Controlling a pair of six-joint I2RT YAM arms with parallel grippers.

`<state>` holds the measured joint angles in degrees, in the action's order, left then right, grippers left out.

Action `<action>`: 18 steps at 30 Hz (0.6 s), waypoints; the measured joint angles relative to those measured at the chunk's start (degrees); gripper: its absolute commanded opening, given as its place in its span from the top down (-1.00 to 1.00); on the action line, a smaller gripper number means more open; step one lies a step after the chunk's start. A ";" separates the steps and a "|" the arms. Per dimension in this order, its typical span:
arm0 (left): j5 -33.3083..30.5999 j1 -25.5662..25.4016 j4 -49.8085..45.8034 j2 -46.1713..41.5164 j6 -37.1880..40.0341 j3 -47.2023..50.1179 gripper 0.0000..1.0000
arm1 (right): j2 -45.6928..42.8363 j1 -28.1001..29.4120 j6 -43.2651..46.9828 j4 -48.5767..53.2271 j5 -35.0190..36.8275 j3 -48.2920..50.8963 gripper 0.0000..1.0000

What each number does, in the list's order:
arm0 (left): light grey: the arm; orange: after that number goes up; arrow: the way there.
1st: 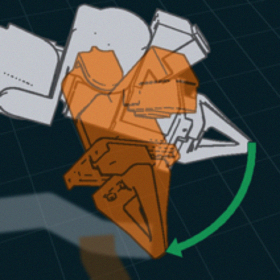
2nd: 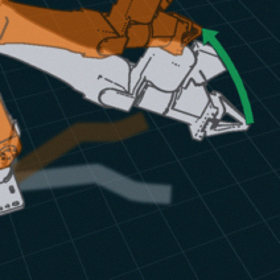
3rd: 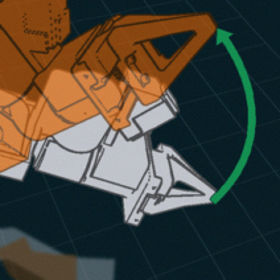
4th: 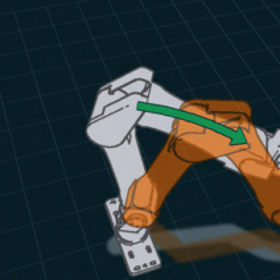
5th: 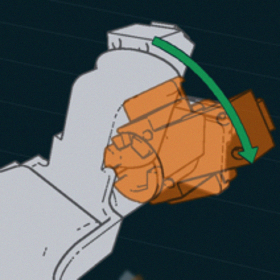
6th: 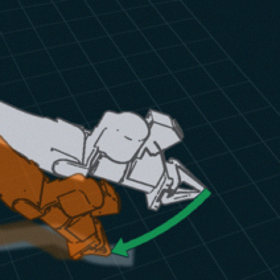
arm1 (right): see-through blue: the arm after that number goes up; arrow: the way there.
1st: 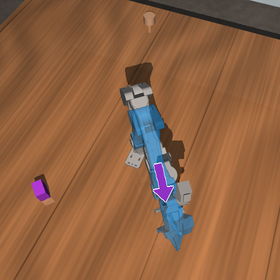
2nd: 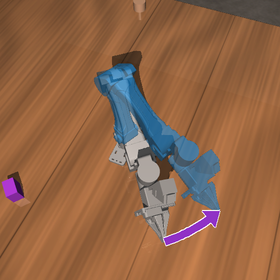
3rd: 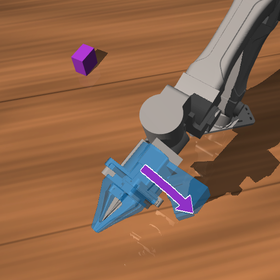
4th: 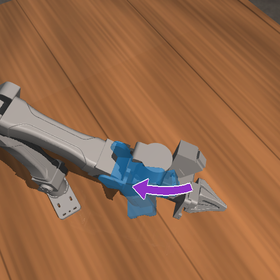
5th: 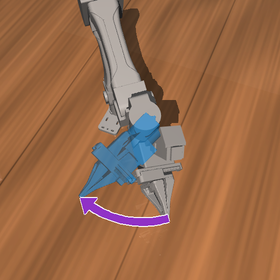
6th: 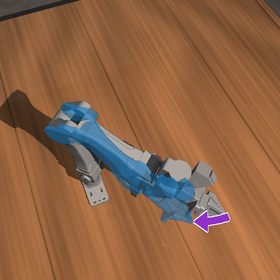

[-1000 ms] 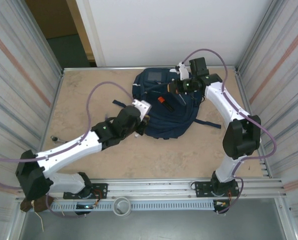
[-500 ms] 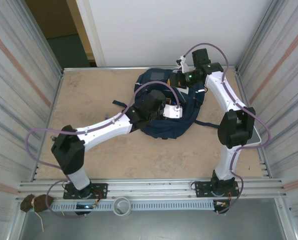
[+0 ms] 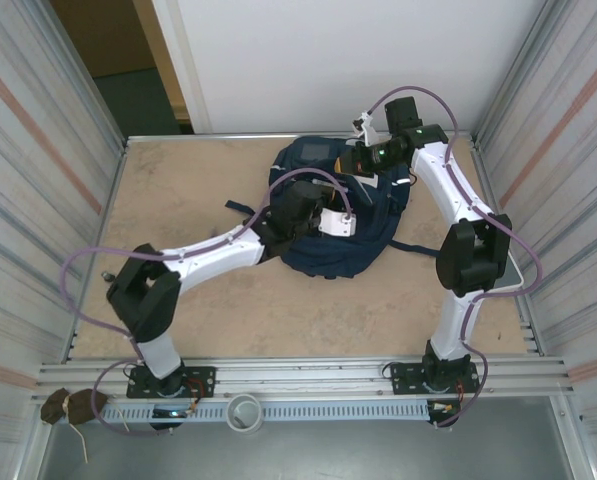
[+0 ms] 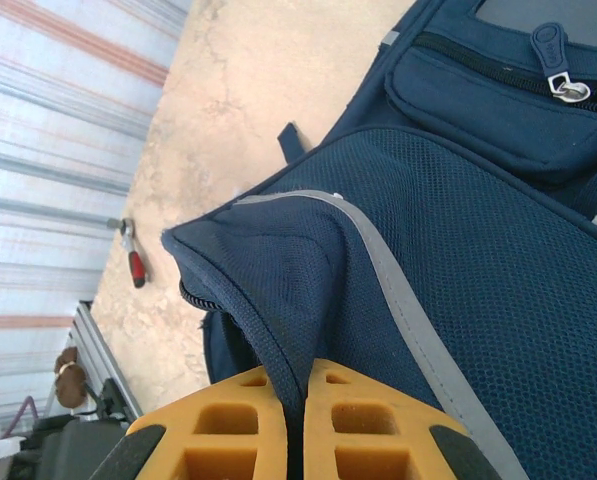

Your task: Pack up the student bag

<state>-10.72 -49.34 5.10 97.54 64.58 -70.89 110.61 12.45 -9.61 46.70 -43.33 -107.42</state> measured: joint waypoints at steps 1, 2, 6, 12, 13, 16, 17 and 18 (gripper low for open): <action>-0.61 -0.31 -0.11 -1.79 -2.19 1.27 -0.14 | 0.00 -0.02 0.00 0.00 0.00 0.00 1.00; -1.44 -0.68 -0.48 -4.15 -5.60 2.78 -0.15 | 0.00 -0.02 0.00 -0.02 0.00 0.00 1.00; -5.03 0.13 -4.09 -15.39 -24.33 8.79 -0.30 | 0.00 -0.11 0.00 -0.28 0.07 0.07 1.00; -6.12 15.19 -17.92 -26.71 -58.03 14.80 -0.43 | -0.09 -0.11 -0.02 -1.29 0.04 1.73 1.00; -5.22 18.60 -19.78 -26.91 -61.86 15.39 -0.44 | -0.09 -0.11 0.00 -1.36 0.00 1.79 1.00; -0.70 30.12 -24.65 -26.14 -71.97 18.18 -0.46 | -0.09 -0.11 -0.02 -1.68 -0.02 1.92 1.00; 0.68 32.72 -26.03 -25.42 -74.16 18.84 -0.46 | -0.09 -0.11 -0.02 -1.77 -0.02 1.99 1.00; 2.29 34.82 -27.41 -24.17 -76.08 19.08 -0.46 | -0.09 -0.11 -0.02 -1.95 -0.04 2.14 1.00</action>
<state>-8.43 -14.52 -22.31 73.36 -11.51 -51.81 110.52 12.34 -9.63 44.75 -43.38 -105.27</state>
